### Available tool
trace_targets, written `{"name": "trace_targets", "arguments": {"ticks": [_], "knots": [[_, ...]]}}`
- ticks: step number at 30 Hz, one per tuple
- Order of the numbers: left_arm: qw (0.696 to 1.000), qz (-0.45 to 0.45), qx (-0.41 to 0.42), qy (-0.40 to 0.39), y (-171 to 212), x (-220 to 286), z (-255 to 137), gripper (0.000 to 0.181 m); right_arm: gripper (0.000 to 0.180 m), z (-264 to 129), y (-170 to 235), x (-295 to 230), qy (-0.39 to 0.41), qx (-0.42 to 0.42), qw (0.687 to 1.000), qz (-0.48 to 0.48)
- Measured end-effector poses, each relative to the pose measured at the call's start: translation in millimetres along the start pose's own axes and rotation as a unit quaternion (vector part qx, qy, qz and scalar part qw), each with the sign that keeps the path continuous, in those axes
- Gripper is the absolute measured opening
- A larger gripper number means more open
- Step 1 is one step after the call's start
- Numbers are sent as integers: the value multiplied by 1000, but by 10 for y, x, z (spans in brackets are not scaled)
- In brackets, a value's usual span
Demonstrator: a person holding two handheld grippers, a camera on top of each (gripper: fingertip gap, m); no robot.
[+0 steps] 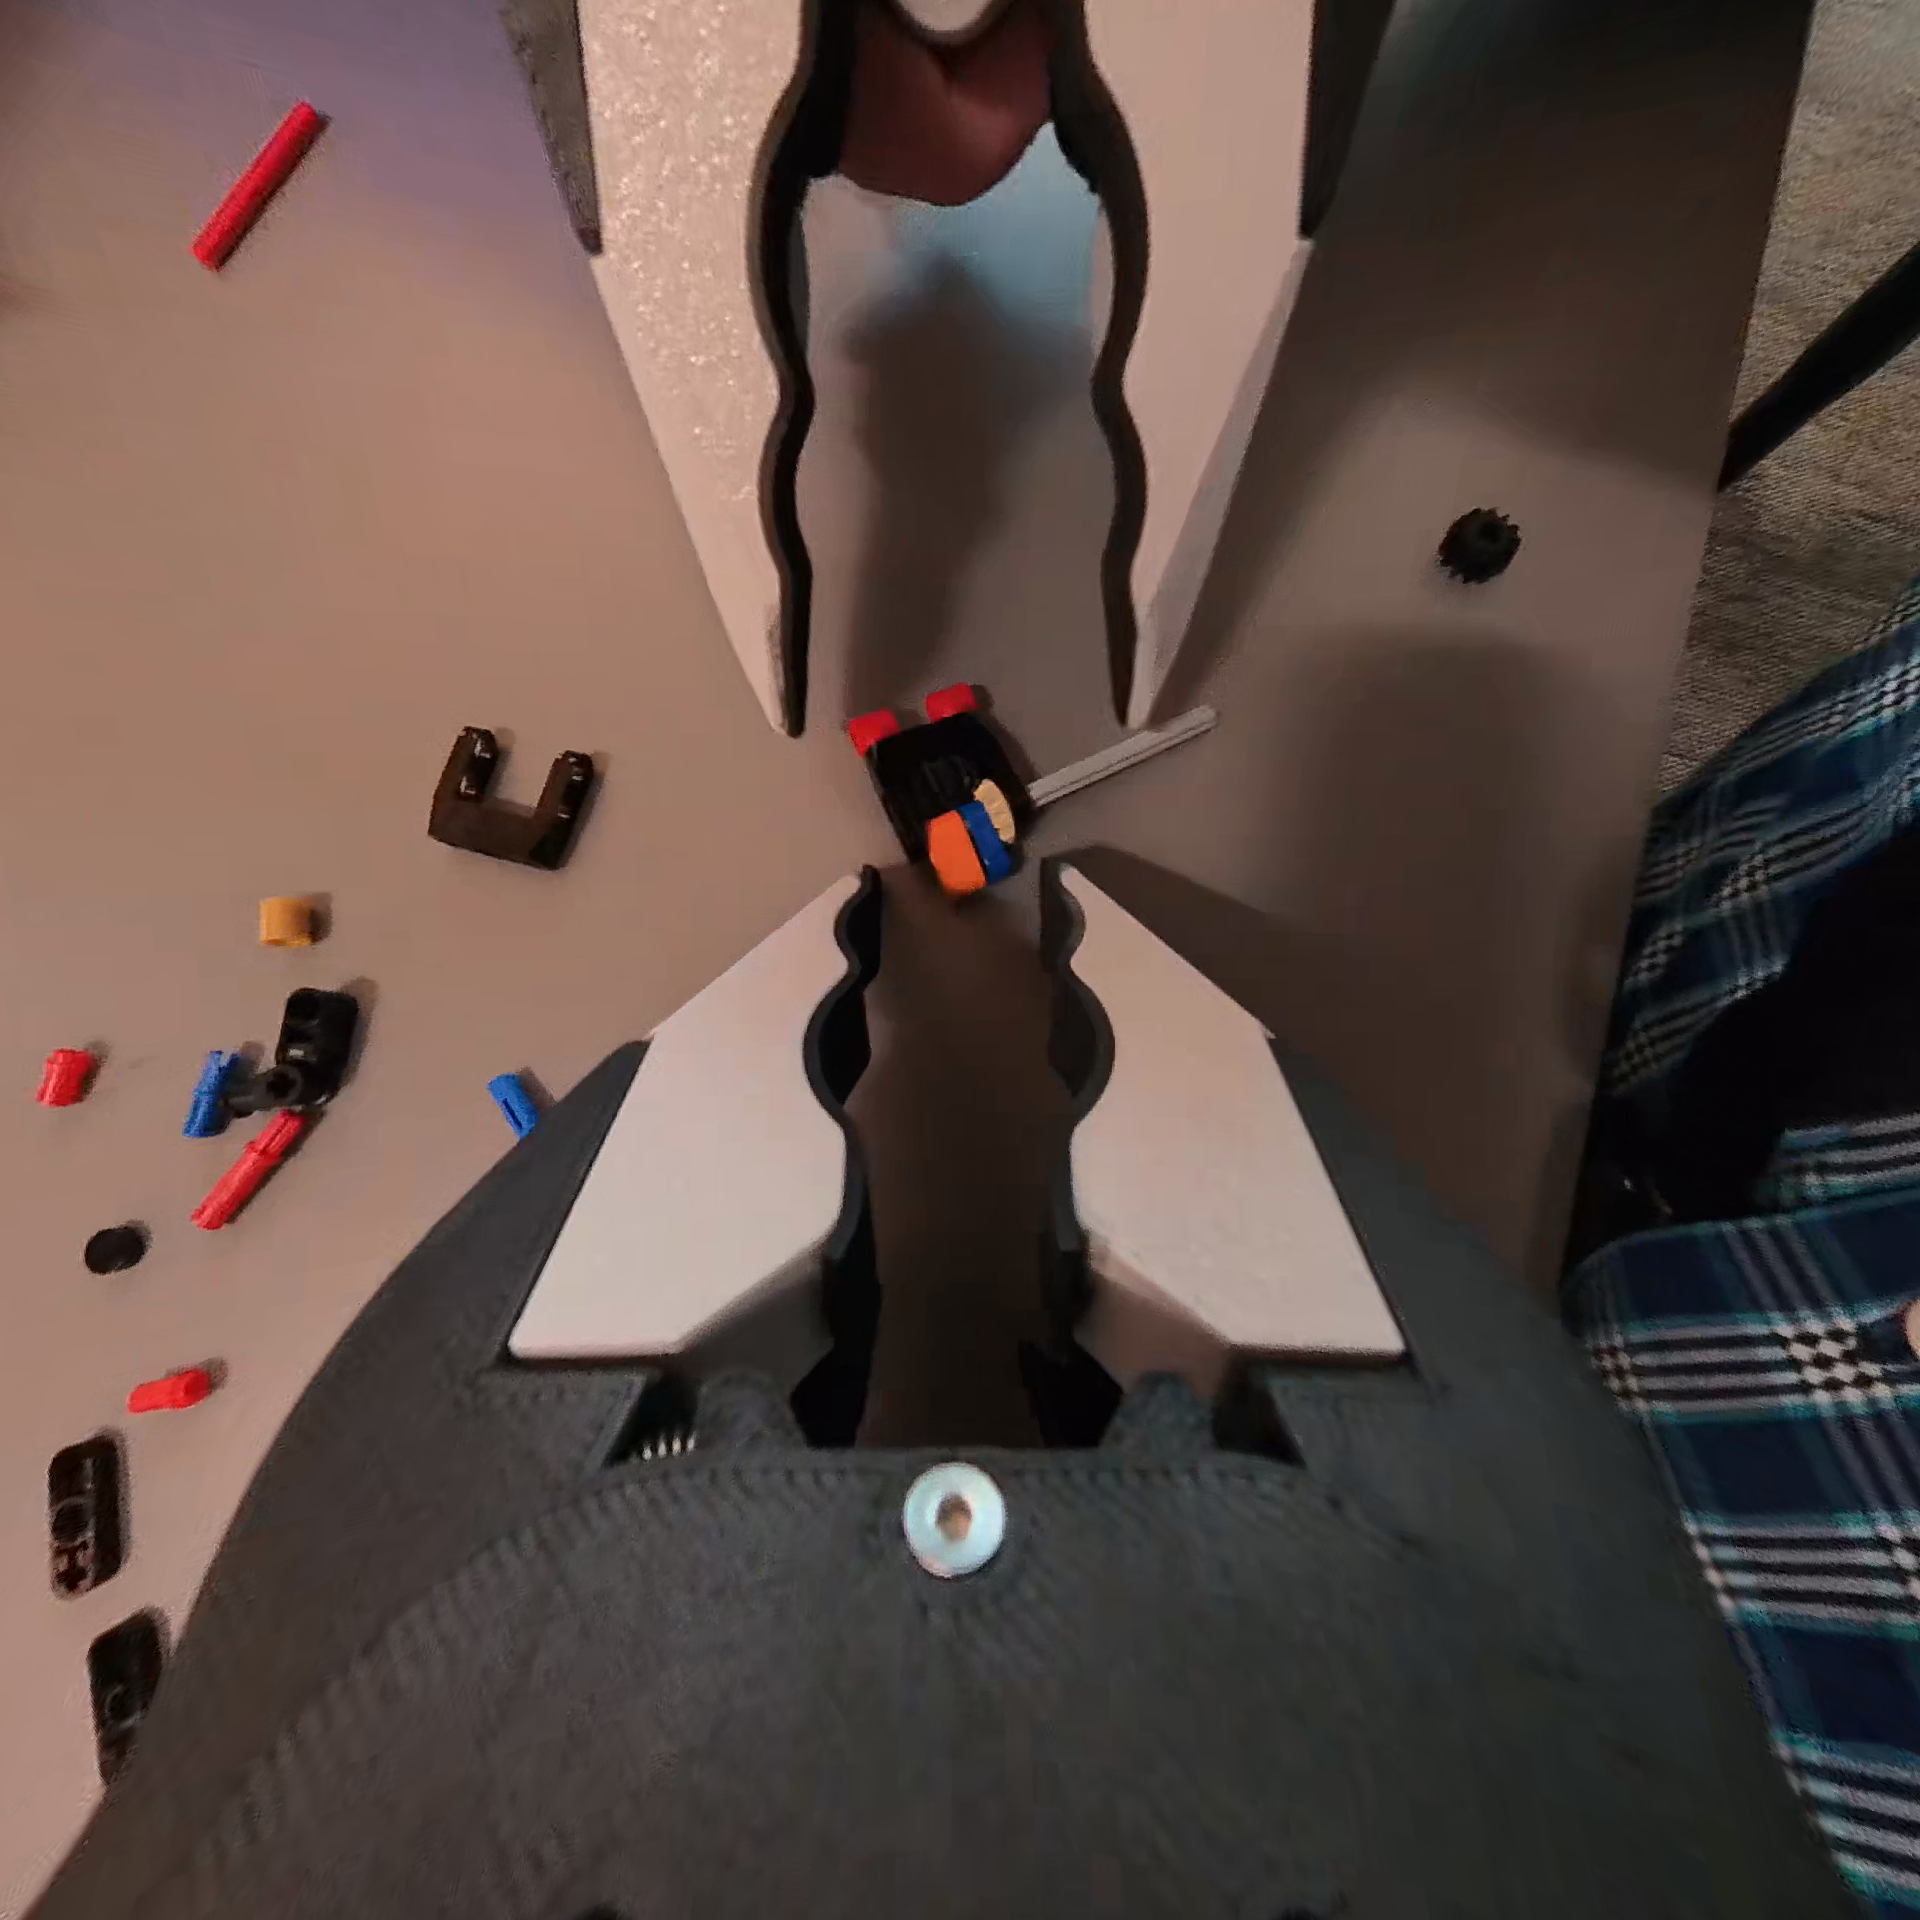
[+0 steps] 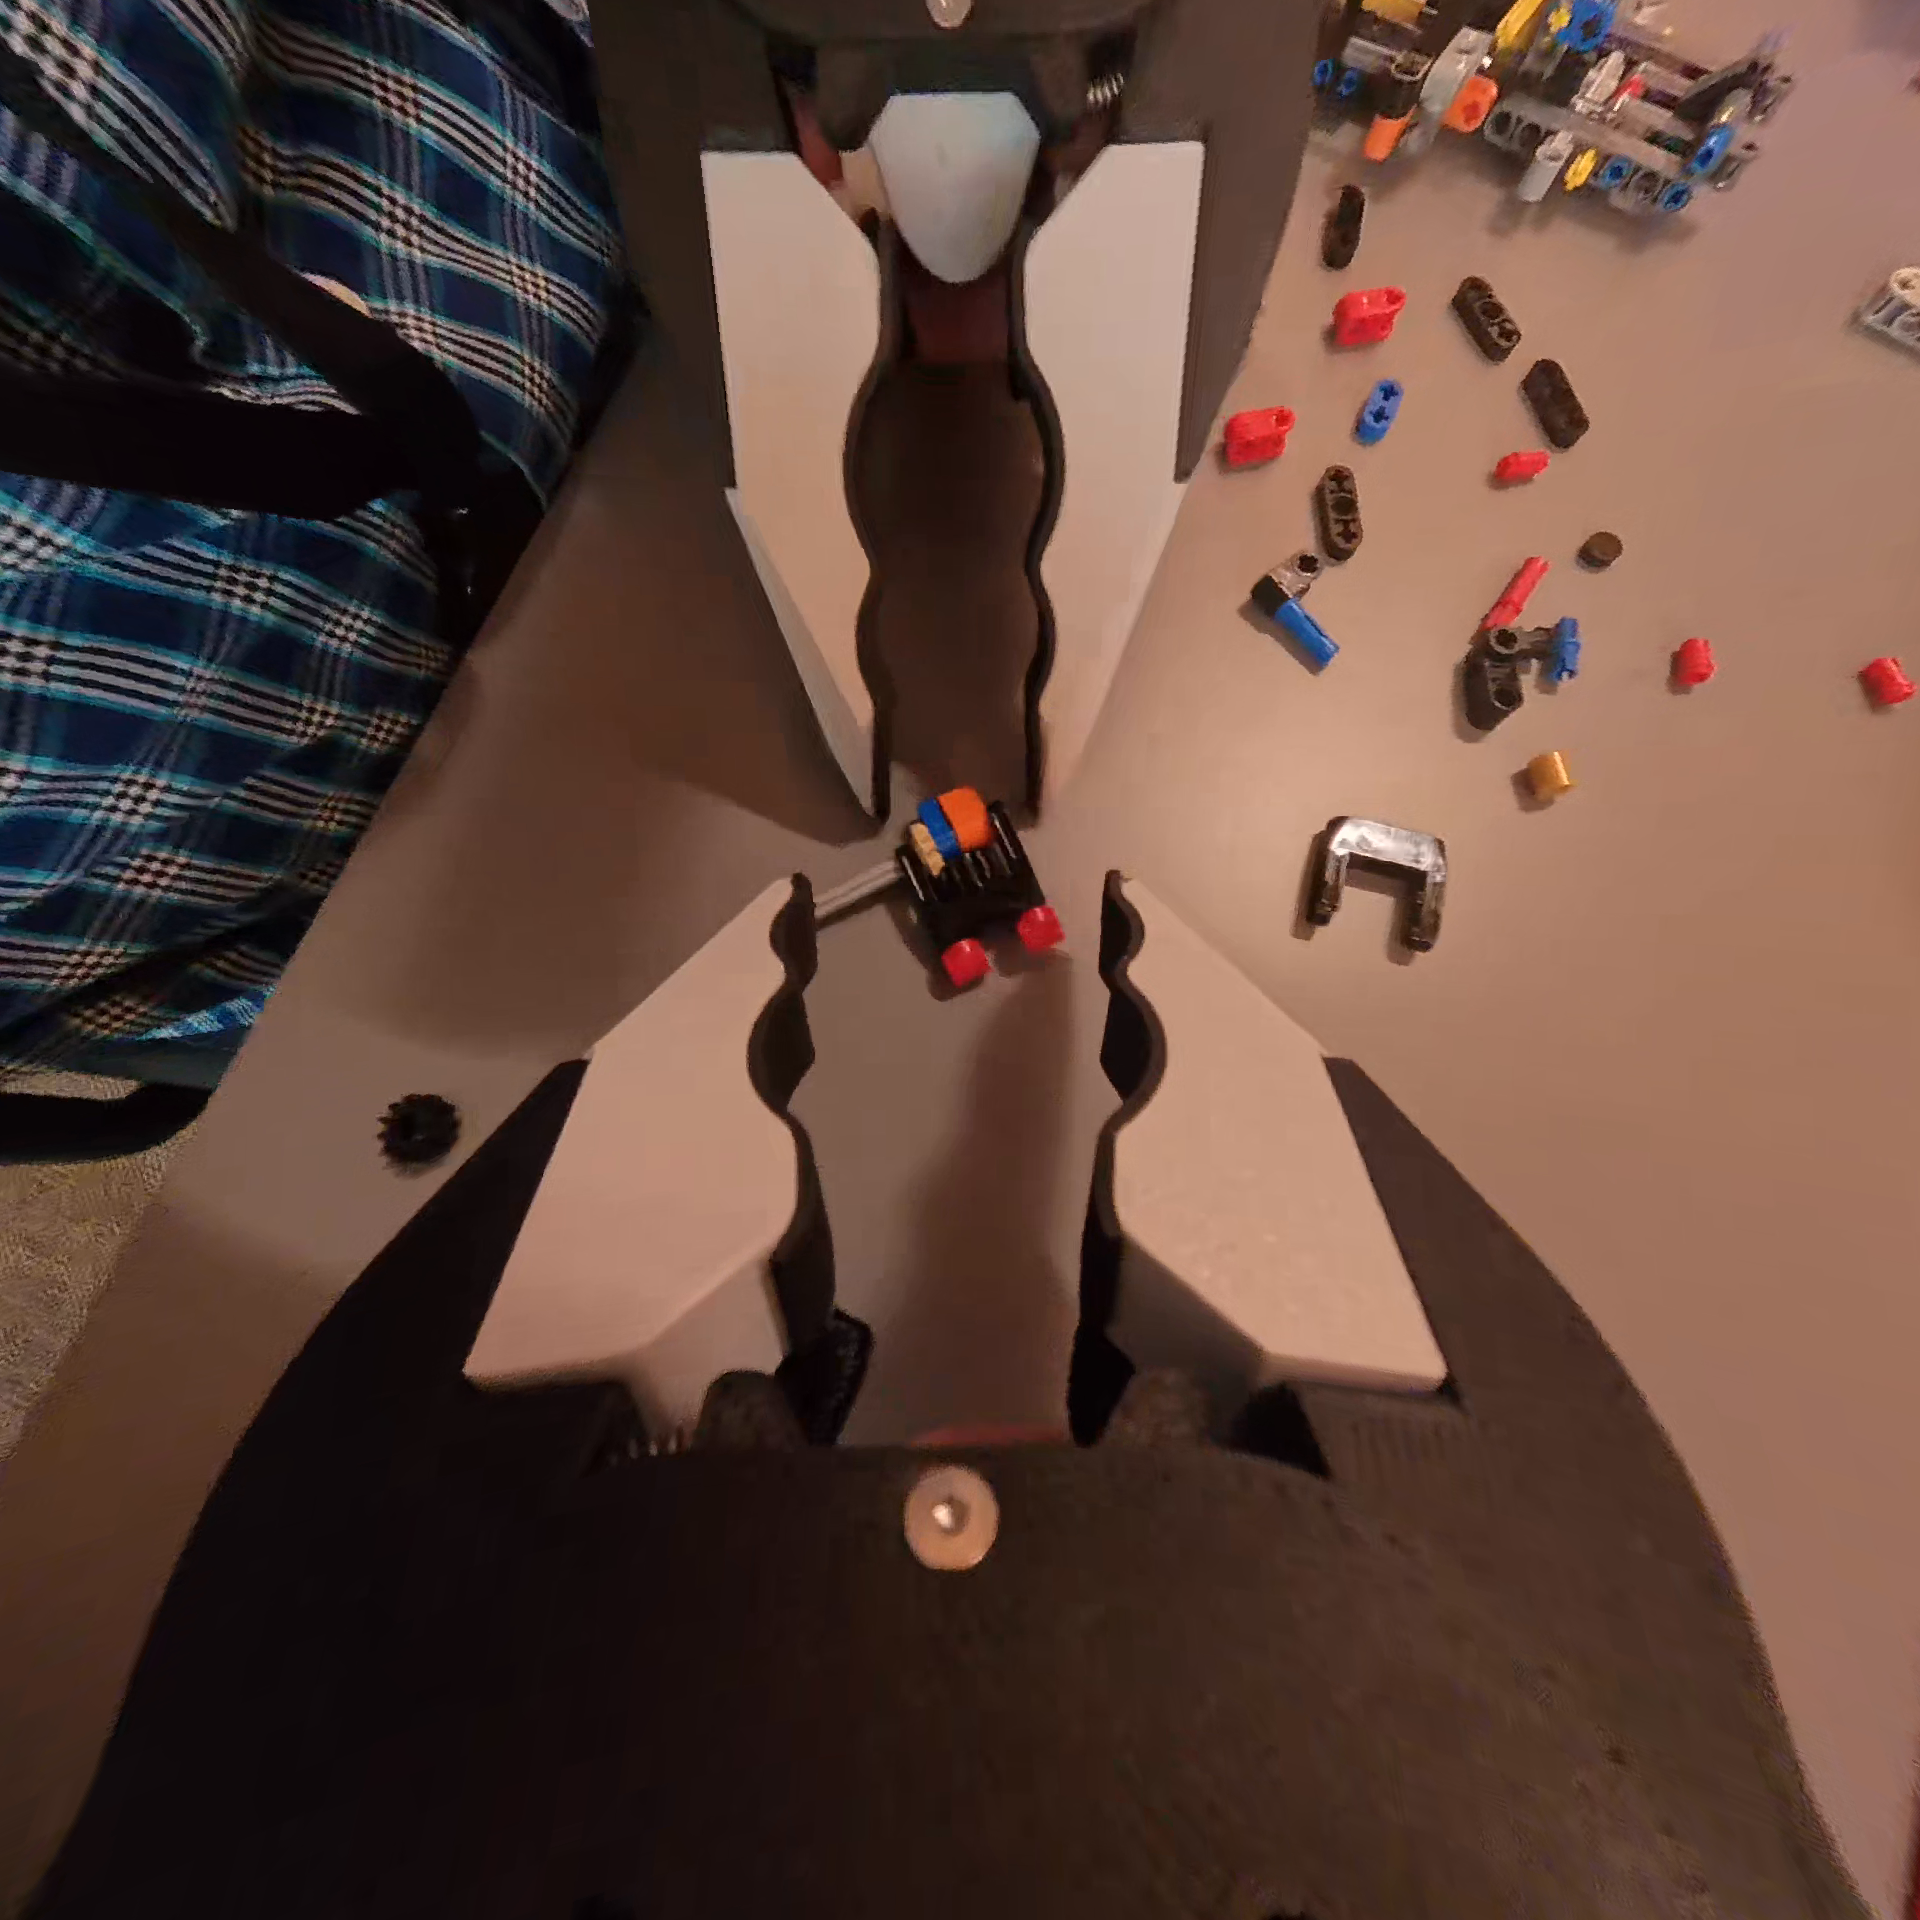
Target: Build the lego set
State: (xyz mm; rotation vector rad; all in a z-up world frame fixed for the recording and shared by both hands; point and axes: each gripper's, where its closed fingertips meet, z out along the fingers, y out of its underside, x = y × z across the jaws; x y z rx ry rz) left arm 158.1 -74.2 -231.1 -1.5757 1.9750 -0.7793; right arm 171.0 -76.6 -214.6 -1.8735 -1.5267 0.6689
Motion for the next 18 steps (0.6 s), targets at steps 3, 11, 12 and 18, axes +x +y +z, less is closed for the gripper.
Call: {"name": "trace_targets", "arguments": {"ticks": [3, 11, 12, 18], "knots": [[1000, -7, -5, -3, 9, 10, -9, 28, 45, 16, 33, 1, -22, -13, 1000, -14], [999, -21, -17, -23, -18, 69, 18, 19, 29, 136, 80, 2, -44, -38, 998, -32], [999, -29, -18, -24, -21, 63, 17, 18, 23, 137, 70, -13, -49, -34, 998, -31], [999, -35, -23, -29, -15, 37, 14, 14, 23, 142, 75, -20, -38, -32, 999, -23]]}}
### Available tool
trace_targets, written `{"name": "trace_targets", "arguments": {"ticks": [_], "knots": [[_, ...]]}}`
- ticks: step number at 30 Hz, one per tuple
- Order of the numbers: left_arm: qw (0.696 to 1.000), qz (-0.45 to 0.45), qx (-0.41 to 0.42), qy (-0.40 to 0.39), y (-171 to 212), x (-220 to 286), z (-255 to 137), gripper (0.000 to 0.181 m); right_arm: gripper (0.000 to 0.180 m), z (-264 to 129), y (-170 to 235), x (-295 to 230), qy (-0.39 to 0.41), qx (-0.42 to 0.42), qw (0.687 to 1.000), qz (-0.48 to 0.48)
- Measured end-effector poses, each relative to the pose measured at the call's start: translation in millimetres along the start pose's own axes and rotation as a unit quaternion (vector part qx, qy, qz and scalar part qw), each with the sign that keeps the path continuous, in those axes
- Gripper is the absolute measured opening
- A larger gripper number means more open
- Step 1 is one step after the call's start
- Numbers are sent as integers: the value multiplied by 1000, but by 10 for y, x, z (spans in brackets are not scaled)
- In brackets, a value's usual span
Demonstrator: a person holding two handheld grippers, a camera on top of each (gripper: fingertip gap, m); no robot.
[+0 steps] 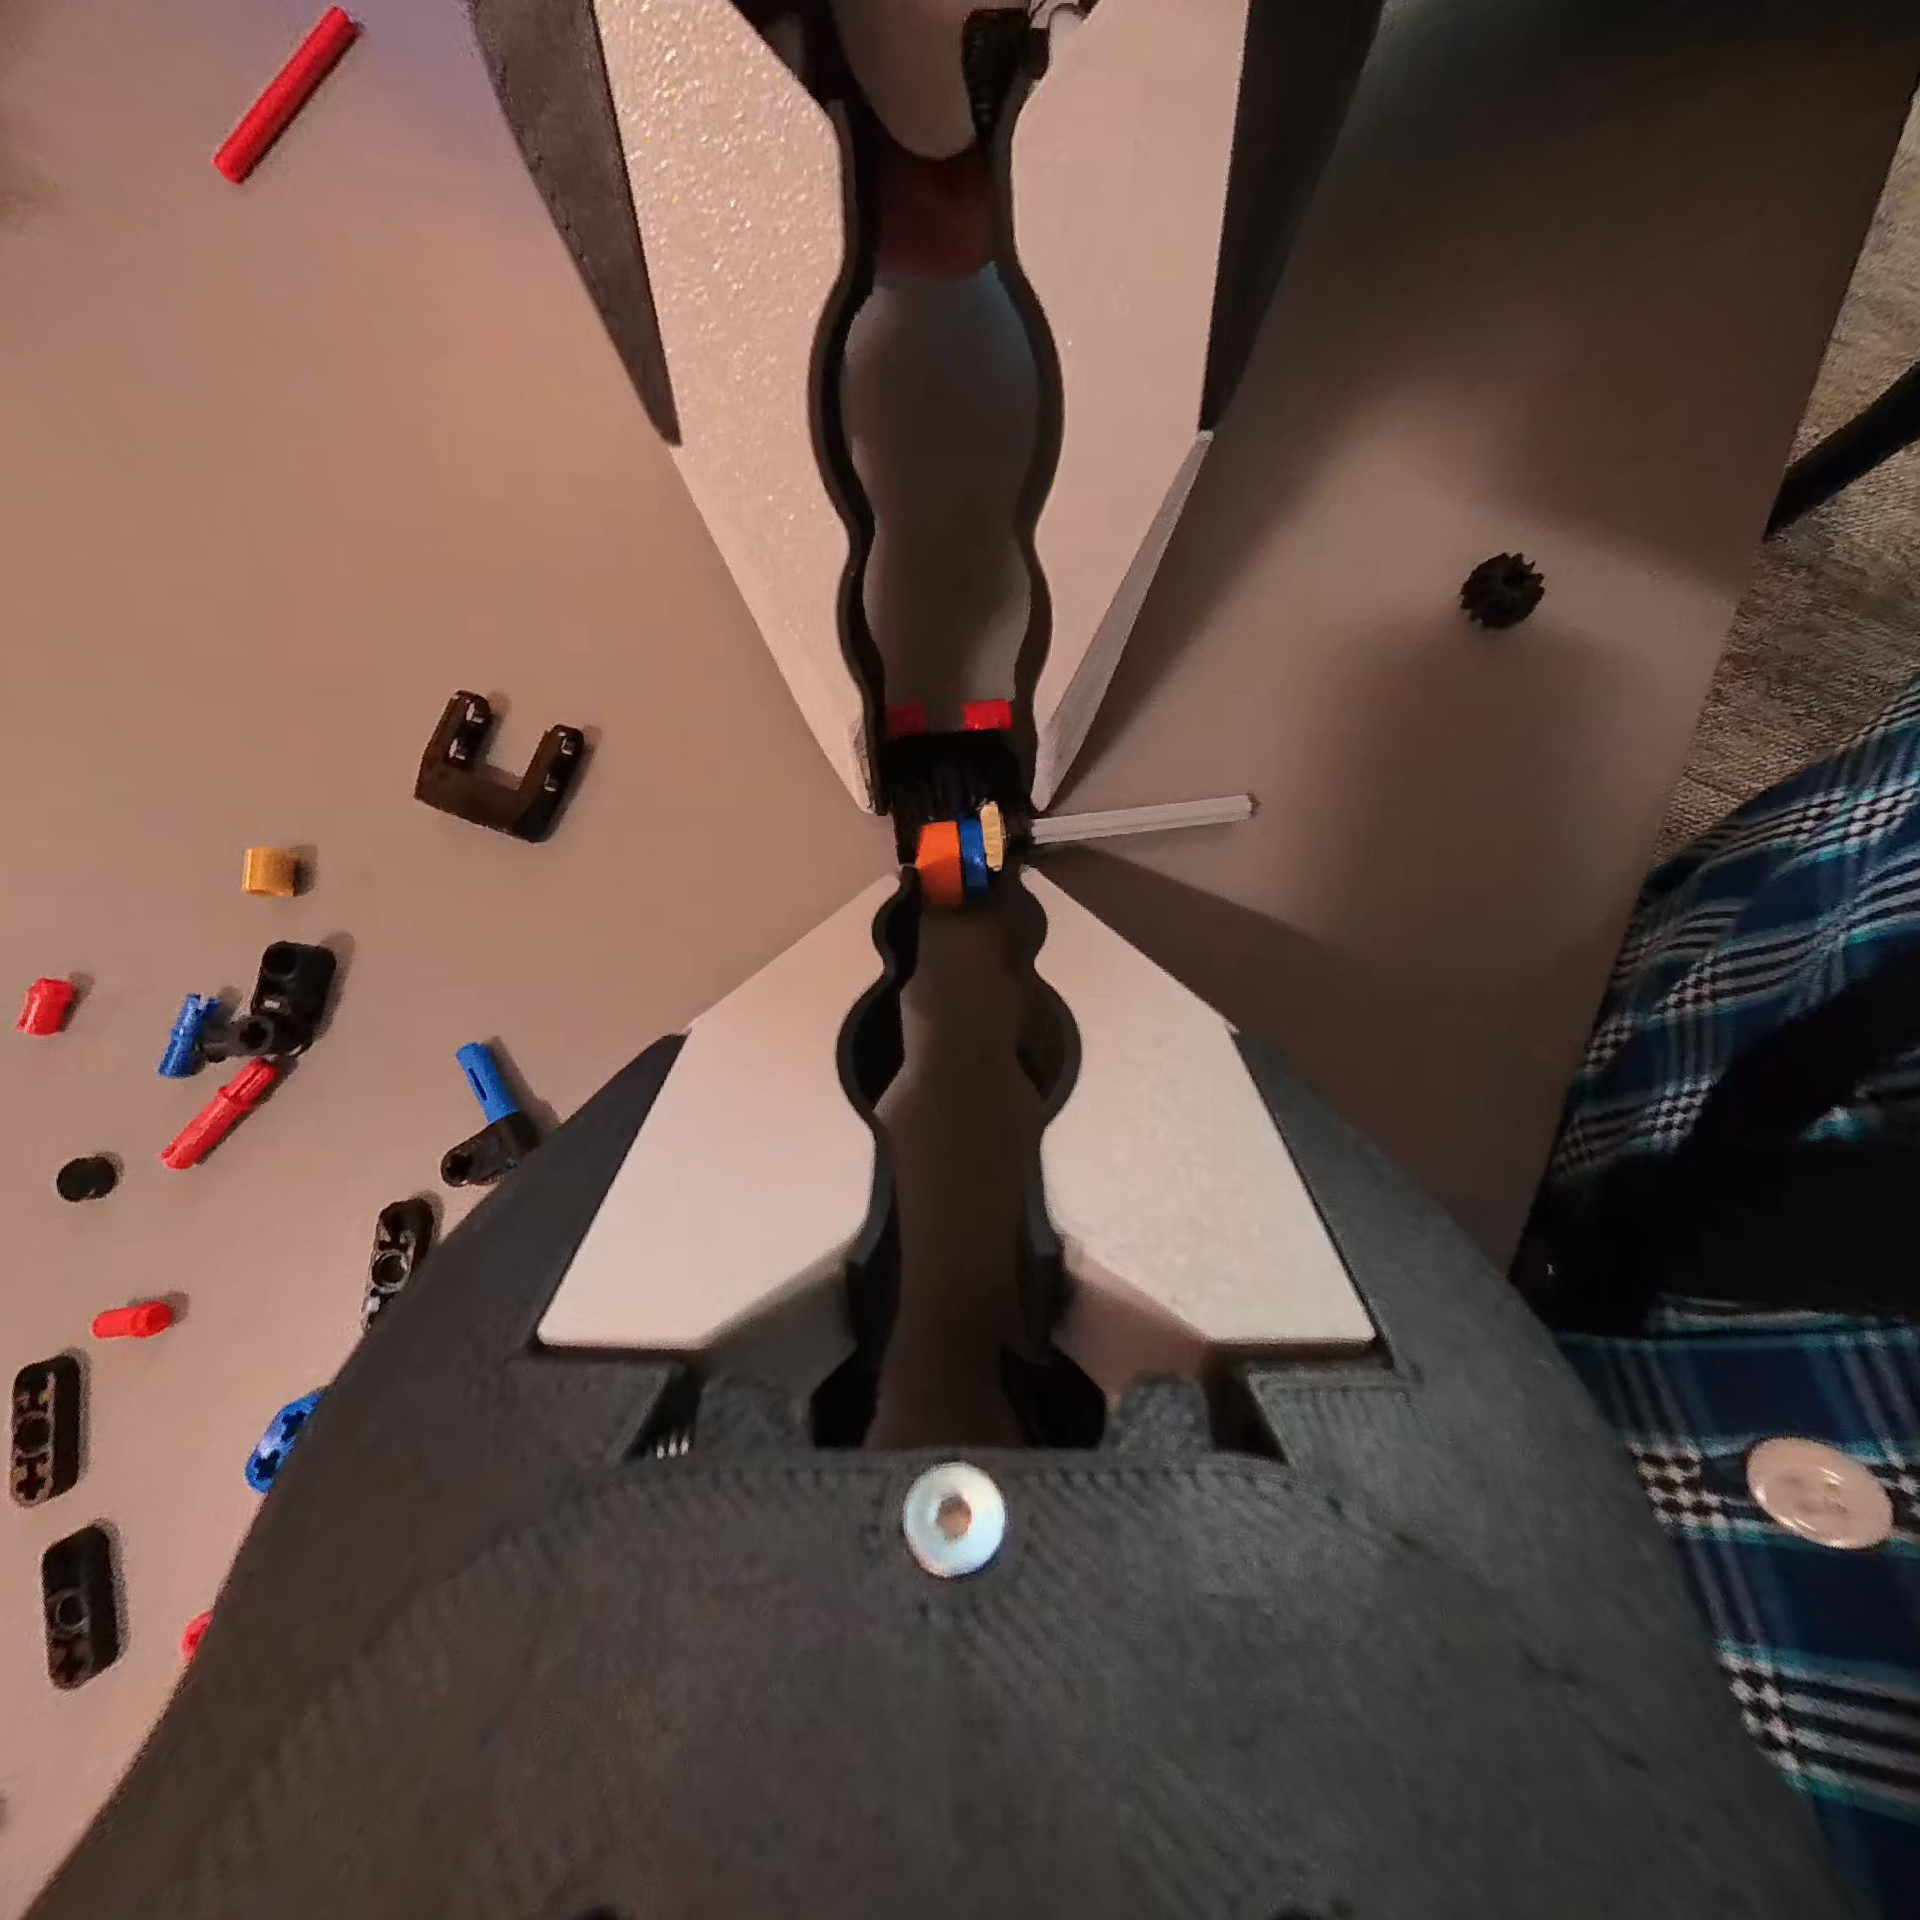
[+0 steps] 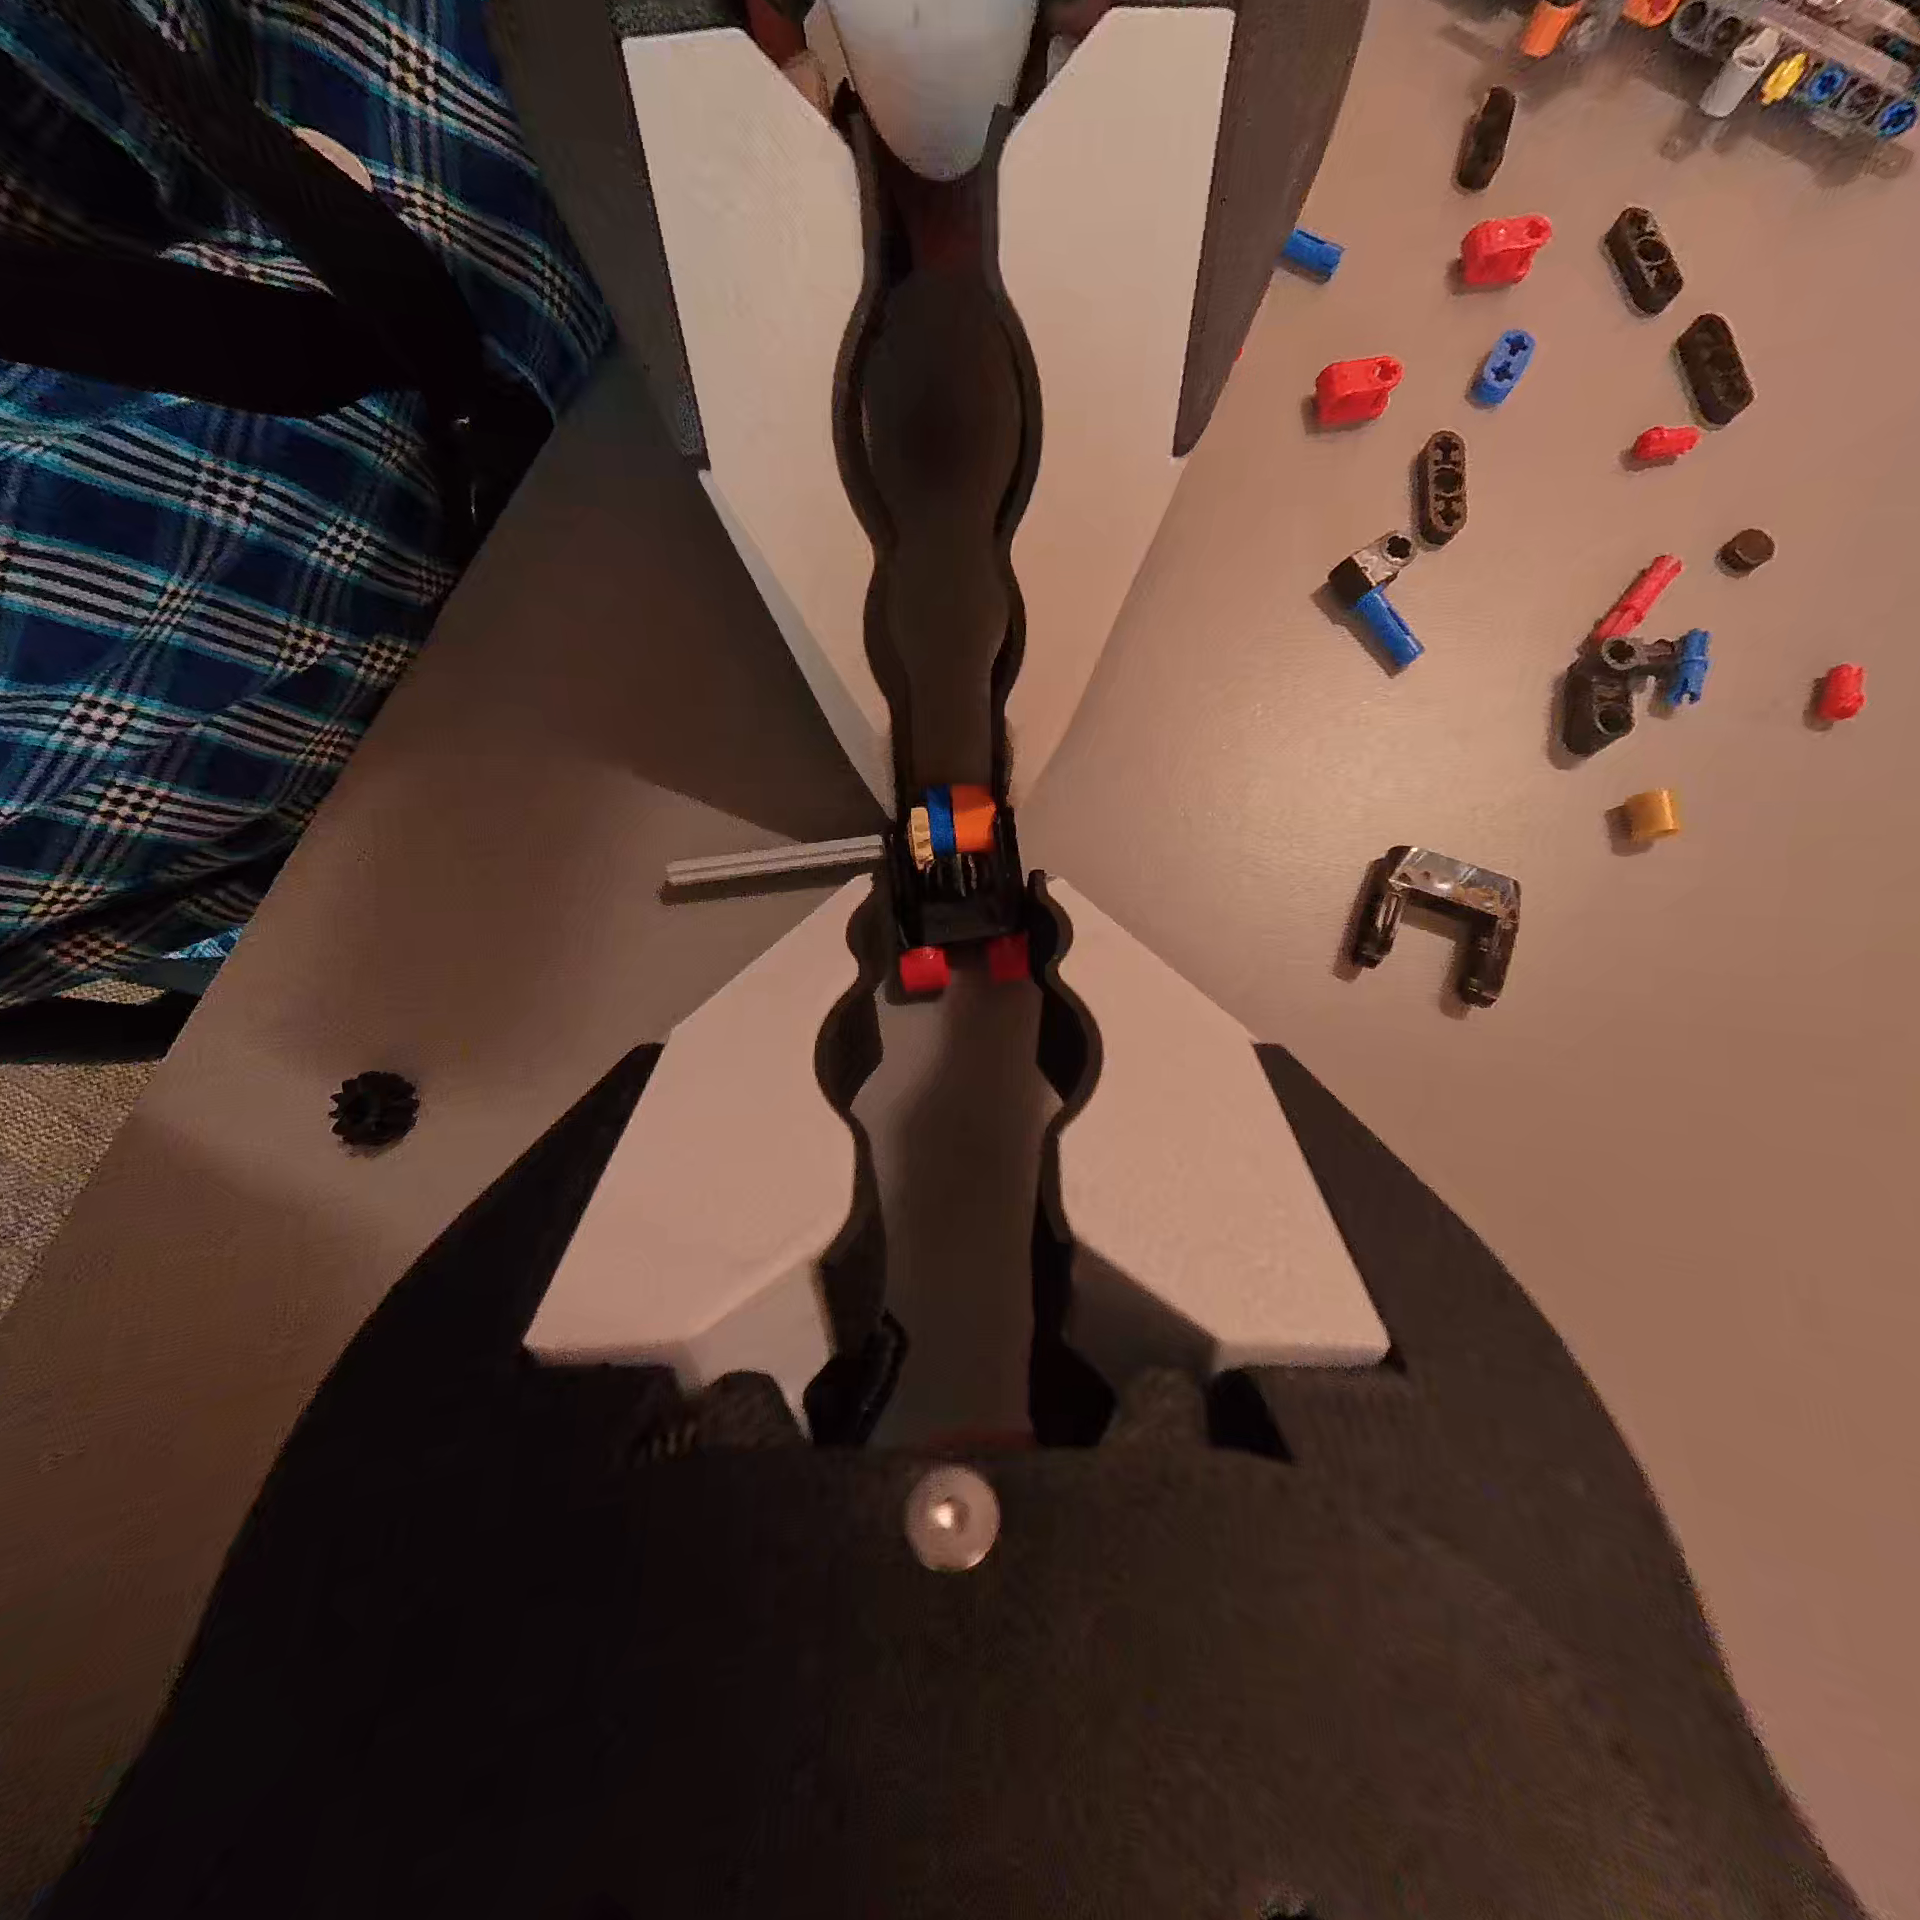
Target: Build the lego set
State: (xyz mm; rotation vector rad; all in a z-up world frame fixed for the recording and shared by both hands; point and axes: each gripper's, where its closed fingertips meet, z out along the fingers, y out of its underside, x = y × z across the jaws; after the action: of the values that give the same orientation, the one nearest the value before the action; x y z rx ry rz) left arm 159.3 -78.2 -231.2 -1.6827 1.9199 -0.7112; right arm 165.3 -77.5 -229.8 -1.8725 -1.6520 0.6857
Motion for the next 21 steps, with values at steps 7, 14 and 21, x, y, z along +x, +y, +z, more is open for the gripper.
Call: {"name": "trace_targets", "arguments": {"ticks": [7, 14, 21], "knots": [[1000, 22, -11, -7, 3, -17, -2, 13, 23, 0, 2, 12, 12, -7, 1000, 12], [998, 47, -39, -9, 4, -21, -4, 13, 23, 0, -1, 13, 22, -2, 999, 30], [998, 49, -50, -1, -10, -26, 14, 13, 64, -115, -21, -43, 9, 19, 999, 28]]}}
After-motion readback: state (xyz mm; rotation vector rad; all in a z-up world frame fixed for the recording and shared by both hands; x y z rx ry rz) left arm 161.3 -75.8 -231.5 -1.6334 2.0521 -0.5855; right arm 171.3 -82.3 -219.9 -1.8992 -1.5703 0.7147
